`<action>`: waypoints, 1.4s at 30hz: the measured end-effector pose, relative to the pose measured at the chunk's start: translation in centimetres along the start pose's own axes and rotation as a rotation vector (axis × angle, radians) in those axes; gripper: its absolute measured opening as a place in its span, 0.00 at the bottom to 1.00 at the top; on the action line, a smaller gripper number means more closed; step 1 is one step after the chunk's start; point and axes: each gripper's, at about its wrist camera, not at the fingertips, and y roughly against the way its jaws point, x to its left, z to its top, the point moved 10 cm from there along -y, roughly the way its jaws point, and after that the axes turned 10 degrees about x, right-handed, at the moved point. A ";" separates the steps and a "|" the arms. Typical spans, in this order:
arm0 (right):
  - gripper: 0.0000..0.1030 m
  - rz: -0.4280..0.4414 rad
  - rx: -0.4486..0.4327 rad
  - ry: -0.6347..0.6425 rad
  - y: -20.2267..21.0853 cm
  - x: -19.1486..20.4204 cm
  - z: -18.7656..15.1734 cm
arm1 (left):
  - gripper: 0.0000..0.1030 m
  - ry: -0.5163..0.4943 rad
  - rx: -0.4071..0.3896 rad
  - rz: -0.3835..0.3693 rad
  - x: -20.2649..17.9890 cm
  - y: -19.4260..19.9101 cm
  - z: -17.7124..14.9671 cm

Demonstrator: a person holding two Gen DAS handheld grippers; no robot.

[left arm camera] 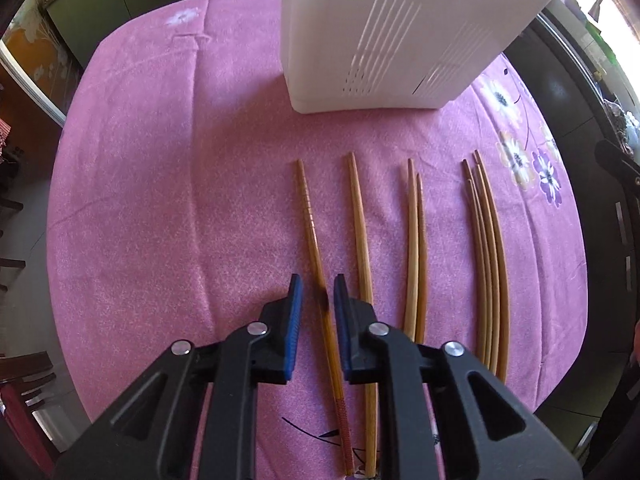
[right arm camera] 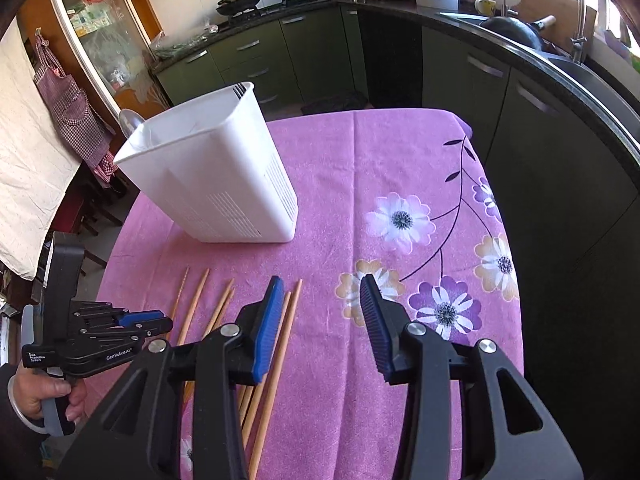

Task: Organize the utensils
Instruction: 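Grasp a wooden chopstick with the left tool while the right tool grasps another chopstick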

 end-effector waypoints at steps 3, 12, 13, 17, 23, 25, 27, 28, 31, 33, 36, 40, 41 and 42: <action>0.40 -0.006 0.022 0.003 -0.6 0.0 -0.1 | 0.14 0.001 0.005 0.036 0.2 -0.3 -0.1; 0.40 -0.012 0.142 0.028 -2.4 1.2 -1.6 | 0.08 -0.037 0.031 0.104 -1.3 -1.0 0.7; 0.40 -0.004 0.165 0.027 -2.8 1.2 -1.9 | 0.07 -0.035 0.032 0.097 -1.3 -1.0 0.8; 0.39 0.024 0.263 0.025 -4.5 1.8 -3.5 | 0.06 -0.032 -0.020 0.086 -0.8 0.2 1.1; 0.25 0.010 0.367 0.007 -7.2 2.3 -4.9 | 0.06 -0.028 -0.095 0.063 -0.2 3.3 0.8; 0.22 0.000 0.375 0.003 -7.6 2.4 -5.0 | 0.06 -0.030 -0.119 0.057 0.0 4.5 0.6; 0.21 0.010 0.393 -0.014 -8.0 2.6 -5.0 | 0.06 -0.034 -0.141 0.052 -0.3 5.4 0.6; 0.21 0.011 0.402 -0.017 -8.2 2.7 -5.1 | 0.06 -0.036 -0.153 0.049 -0.2 5.5 0.4; 0.20 -0.010 0.420 -0.014 -8.8 3.1 -5.2 | 0.06 -0.039 -0.182 0.053 0.3 6.5 0.0; 0.19 -0.031 0.429 -0.010 -9.3 3.5 -5.4 | 0.06 -0.039 -0.190 0.045 0.8 6.9 -0.4; 0.18 -0.049 0.434 -0.006 -9.7 4.1 -5.3 | 0.06 -0.043 -0.210 0.049 1.3 7.6 -0.8; 0.16 -0.098 0.435 0.015 -10.4 5.2 -5.1 | 0.06 -0.051 -0.227 0.049 1.4 8.0 -1.2; 0.15 -0.115 0.433 0.024 -10.6 5.7 -5.2 | 0.07 -0.053 -0.229 0.047 1.4 8.0 -1.3; 0.14 -0.130 0.430 0.031 -10.7 5.9 -5.1 | 0.06 -0.052 -0.231 0.045 1.4 8.0 -1.4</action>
